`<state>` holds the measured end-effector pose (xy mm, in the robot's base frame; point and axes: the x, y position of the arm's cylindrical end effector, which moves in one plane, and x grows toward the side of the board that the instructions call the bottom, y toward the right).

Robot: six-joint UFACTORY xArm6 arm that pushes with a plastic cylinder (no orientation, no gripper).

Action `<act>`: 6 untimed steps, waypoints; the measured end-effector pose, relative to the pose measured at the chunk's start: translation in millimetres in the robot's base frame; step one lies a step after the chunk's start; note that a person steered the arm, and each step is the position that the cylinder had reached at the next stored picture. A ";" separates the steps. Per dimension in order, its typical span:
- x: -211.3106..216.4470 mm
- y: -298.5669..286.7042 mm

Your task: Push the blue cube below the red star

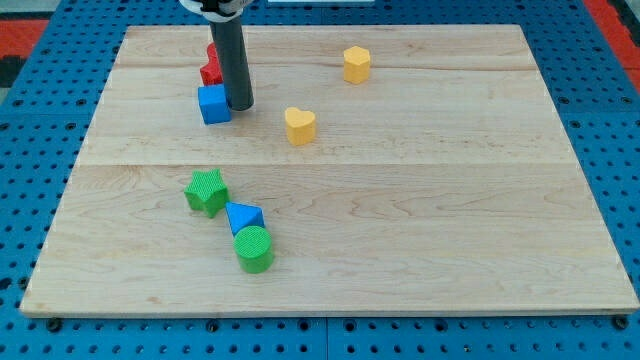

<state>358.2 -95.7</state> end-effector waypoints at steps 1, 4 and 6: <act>35.4 7.5; 21.1 -57.6; 32.6 -38.2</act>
